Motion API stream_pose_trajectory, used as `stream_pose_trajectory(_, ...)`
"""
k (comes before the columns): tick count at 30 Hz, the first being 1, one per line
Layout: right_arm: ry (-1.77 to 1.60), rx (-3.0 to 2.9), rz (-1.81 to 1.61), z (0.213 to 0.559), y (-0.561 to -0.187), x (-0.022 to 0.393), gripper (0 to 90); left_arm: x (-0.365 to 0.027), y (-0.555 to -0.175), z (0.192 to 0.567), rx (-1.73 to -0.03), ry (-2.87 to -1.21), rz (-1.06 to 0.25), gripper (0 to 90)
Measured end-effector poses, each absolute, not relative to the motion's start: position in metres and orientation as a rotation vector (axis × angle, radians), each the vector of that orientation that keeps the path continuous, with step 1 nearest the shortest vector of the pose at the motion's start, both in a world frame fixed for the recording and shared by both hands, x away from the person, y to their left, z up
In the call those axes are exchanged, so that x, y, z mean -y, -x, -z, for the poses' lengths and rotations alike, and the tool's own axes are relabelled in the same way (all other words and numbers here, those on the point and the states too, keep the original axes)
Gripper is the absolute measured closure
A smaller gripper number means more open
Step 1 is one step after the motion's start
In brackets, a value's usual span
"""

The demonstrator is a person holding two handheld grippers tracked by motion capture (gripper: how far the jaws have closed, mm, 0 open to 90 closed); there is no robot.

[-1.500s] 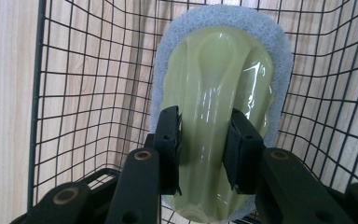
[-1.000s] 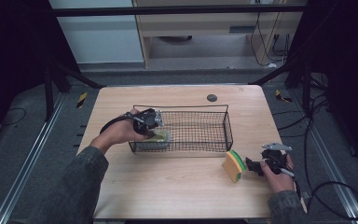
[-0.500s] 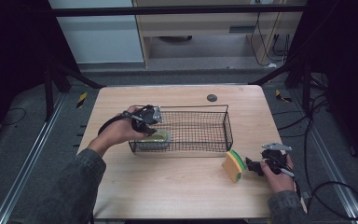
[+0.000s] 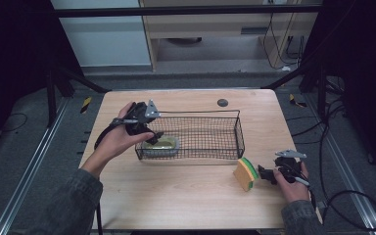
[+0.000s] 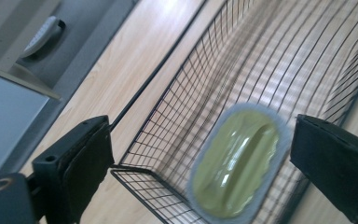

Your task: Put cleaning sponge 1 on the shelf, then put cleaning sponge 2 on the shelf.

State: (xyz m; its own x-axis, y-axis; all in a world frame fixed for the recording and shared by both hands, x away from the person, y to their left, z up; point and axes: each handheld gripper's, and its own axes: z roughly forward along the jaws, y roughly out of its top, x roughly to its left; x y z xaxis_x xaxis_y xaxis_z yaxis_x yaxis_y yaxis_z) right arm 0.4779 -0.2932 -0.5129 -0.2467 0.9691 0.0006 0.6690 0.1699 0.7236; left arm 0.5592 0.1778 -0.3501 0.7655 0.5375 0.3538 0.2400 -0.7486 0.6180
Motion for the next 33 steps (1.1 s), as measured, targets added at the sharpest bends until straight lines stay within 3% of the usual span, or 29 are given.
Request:
stream_pose_trajectory(6, -1.526, -1.988, -0.848, 0.505, -0.47, 0.297, 7.7, -0.204, -0.529, 0.352, -0.705, -2.236, -0.706, 4.0)
stream_pose_trajectory(14, -1.478, -2.042, -0.809, 0.479, -0.438, 0.29, 14.3, -0.249, -0.478, 0.41, -0.921, -2.103, -0.662, 4.0)
stream_pose_trajectory(21, -1.463, -2.19, -0.765, 0.465, -0.409, 0.275, 21.9, -0.252, -0.474, 0.457, -1.003, -2.194, -0.581, 5.1)
stream_pose_trajectory(33, -1.398, -2.345, -0.769, 0.437, -0.395, 0.234, 17.0, -0.255, -0.483, 0.487, -1.066, -2.252, -0.461, 4.8)
